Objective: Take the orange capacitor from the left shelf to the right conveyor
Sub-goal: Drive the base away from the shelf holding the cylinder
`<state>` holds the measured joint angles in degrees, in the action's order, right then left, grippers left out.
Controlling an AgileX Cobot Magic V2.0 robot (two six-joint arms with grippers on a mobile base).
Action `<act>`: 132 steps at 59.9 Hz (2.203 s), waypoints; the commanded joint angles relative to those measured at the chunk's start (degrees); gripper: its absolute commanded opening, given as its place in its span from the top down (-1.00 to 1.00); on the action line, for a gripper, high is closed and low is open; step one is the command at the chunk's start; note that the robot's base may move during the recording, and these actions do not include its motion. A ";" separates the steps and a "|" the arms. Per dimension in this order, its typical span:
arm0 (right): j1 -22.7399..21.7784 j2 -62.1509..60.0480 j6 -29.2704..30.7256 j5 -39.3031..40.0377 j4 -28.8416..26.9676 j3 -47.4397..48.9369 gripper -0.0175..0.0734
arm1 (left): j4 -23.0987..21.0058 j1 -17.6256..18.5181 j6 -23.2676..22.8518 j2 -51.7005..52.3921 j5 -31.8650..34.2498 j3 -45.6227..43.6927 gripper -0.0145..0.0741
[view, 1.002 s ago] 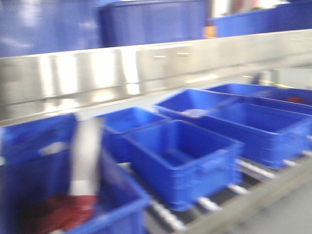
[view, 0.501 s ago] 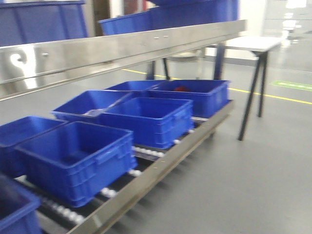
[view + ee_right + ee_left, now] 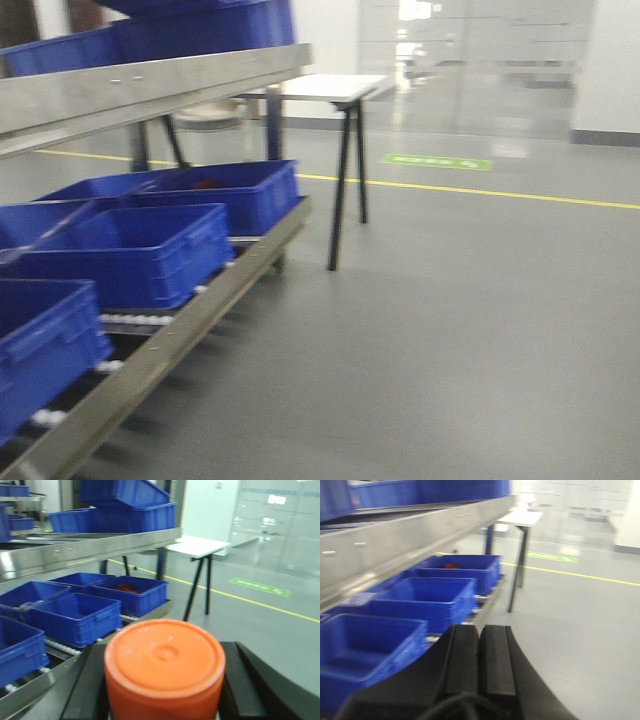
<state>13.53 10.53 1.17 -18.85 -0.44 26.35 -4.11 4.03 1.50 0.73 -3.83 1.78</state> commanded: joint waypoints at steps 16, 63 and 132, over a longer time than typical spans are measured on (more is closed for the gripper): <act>-0.18 0.56 -0.04 5.06 0.44 1.57 0.51 | -0.13 0.31 -0.10 0.68 5.21 -0.17 0.96; -0.18 0.56 -0.04 5.06 0.44 1.57 0.51 | -0.13 0.31 -0.10 0.68 5.21 -0.17 0.96; -0.18 0.99 -0.04 5.06 0.44 1.58 0.51 | -0.13 0.31 -0.10 0.41 5.09 -0.17 0.96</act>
<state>13.53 10.30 1.17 -18.95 -0.44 26.25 -4.11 4.03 1.50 0.73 -3.83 1.78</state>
